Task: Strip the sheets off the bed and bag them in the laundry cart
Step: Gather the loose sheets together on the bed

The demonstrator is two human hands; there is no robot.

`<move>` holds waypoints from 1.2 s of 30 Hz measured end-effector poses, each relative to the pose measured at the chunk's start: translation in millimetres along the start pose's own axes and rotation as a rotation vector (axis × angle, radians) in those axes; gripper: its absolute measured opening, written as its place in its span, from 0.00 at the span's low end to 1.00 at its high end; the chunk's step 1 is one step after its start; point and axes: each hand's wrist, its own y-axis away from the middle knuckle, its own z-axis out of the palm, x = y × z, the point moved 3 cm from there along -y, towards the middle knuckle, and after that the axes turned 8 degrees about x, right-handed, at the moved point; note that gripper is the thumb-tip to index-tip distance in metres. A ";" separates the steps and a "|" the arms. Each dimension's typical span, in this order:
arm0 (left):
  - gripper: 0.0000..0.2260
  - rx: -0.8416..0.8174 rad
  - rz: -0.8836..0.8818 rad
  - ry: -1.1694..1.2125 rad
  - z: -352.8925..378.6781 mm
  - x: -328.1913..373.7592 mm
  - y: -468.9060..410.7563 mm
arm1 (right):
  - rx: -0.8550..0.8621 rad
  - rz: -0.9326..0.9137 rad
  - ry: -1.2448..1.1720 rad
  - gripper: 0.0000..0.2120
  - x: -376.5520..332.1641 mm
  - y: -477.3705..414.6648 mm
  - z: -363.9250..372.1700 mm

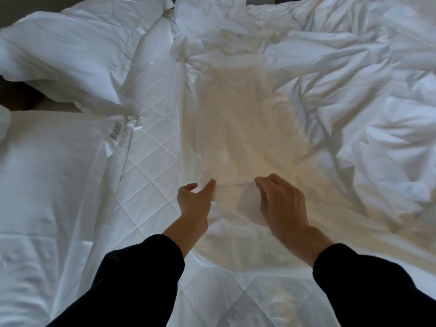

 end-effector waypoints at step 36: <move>0.11 0.250 0.162 -0.342 -39.1 -12.7 -4.4 | -0.469 -0.225 -0.006 0.17 -90.7 53.5 39.2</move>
